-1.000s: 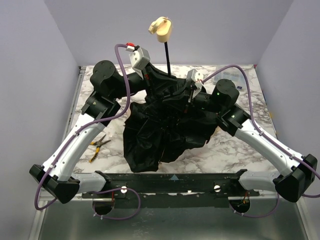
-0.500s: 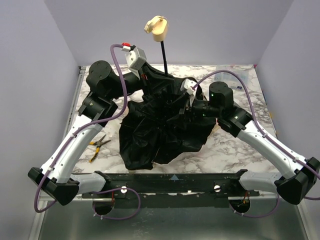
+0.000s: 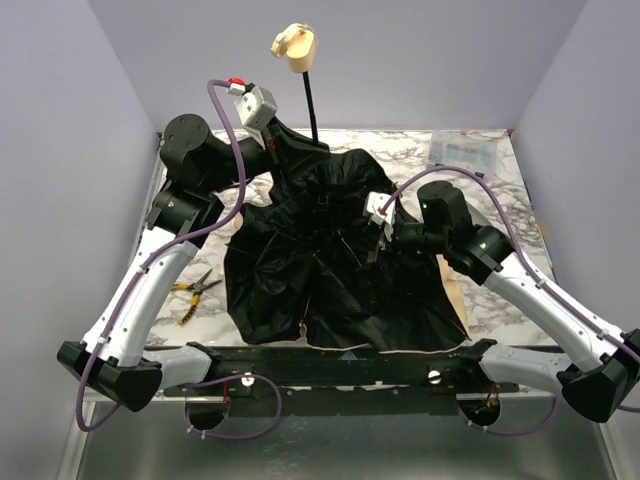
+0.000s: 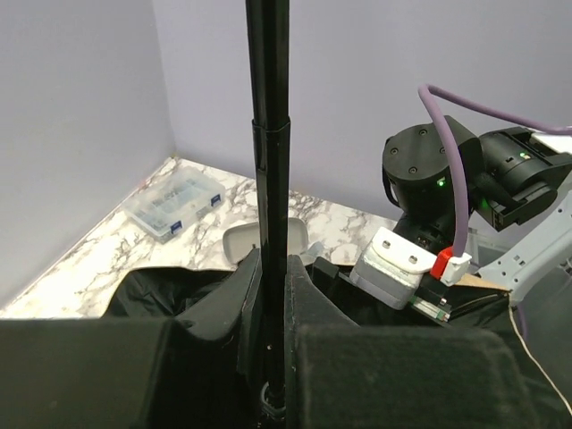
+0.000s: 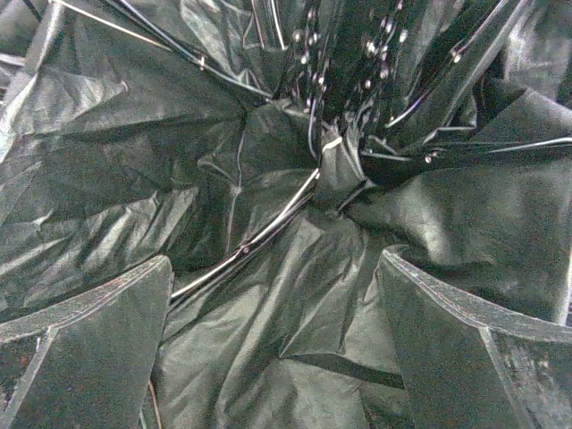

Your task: Open the umbrella

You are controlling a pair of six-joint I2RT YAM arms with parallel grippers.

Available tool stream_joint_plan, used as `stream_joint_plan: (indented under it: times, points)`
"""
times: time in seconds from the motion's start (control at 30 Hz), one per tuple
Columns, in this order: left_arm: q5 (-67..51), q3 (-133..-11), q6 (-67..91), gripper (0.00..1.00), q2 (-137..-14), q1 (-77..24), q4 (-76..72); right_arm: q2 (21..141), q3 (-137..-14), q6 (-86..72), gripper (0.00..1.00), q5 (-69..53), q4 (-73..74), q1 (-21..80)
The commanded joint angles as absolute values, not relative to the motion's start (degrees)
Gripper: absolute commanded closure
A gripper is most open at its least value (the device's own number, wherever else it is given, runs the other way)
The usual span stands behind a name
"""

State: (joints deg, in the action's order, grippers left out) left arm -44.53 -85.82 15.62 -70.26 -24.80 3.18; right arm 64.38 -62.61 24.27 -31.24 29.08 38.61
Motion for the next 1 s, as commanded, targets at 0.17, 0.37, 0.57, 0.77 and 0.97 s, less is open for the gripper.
stream_joint_plan:
  times: [0.17, 0.37, 0.57, 0.77, 0.97]
  points:
    - [-46.24, -88.58, 13.63, 1.0, -68.27, -23.91, -1.05, 61.61, -65.22, 25.42, 0.01, -31.25, 37.86, 38.14]
    - [-47.95, -88.09, 12.29, 1.0, -68.47, -25.88, -0.1, 60.68, -70.87, 13.01, 0.16, -33.62, 22.3, 38.14]
    - [-47.63, -88.1, 11.95, 1.0, -68.32, -27.57, -0.09, 62.93, -71.67, 3.35, 0.47, -28.35, 8.44, 38.12]
    - [-48.19, -88.86, 12.28, 1.0, -68.47, -28.36, -0.32, 68.18, -71.36, 0.49, 0.67, -24.43, 3.51, 38.12]
    - [-48.69, -89.99, 13.3, 1.0, -67.67, -28.83, -0.57, 68.5, -63.92, 4.22, 0.8, -20.64, 2.05, 38.13]
